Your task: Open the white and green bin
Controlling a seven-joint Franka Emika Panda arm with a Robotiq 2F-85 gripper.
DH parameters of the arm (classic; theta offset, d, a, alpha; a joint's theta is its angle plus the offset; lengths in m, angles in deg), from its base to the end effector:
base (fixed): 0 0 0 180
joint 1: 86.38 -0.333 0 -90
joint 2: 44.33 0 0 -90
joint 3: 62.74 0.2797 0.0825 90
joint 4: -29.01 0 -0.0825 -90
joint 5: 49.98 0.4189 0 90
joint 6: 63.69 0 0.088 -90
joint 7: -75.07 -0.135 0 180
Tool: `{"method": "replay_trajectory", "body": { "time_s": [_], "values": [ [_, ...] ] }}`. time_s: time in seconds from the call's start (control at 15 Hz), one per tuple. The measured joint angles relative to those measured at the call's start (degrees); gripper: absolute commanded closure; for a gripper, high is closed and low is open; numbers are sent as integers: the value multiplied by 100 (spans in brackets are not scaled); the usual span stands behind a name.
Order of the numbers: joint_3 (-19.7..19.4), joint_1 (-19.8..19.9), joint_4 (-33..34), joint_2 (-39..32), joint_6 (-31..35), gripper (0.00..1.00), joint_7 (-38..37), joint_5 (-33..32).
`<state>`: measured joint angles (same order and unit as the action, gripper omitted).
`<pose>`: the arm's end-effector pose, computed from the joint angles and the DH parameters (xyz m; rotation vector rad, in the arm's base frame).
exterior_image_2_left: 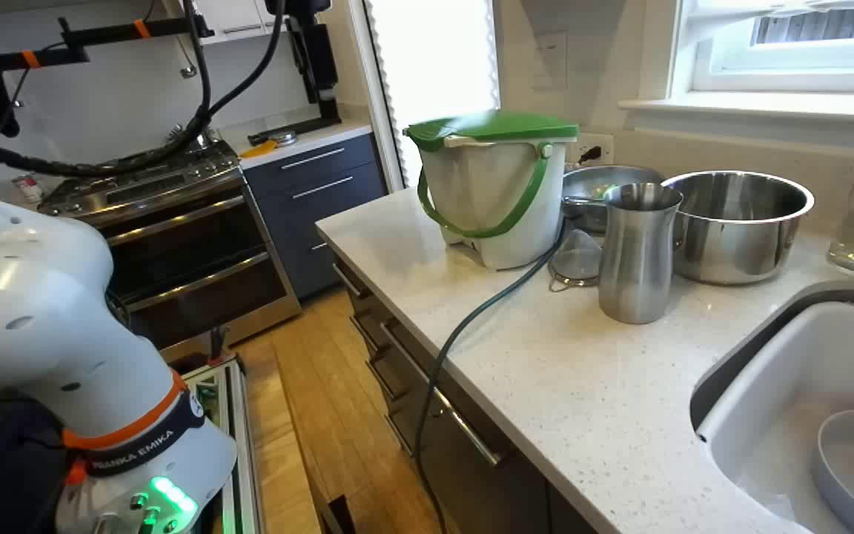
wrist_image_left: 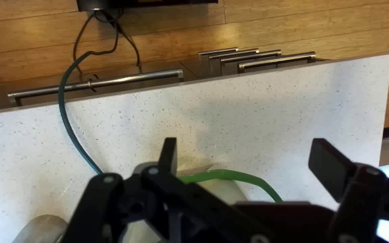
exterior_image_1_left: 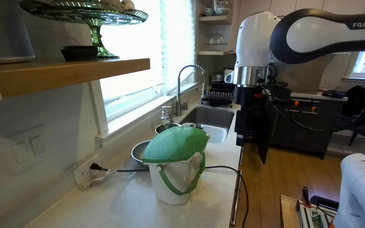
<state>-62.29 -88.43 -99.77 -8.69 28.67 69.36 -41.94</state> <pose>0.4119 0.0367 0.5328 -3.0056 0.0966 0.0349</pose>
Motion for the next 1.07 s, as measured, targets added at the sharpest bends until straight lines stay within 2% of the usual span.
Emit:
{"method": "replay_trajectory", "body": {
  "time_s": [0.67,0.87,1.07],
  "values": [
    [3,54,89,14,5,0,-8,-51],
    [-28,271,566,25,55,0,9,-283],
    [-127,368,1198,-117,214,0,464,-730]
  ]
}}
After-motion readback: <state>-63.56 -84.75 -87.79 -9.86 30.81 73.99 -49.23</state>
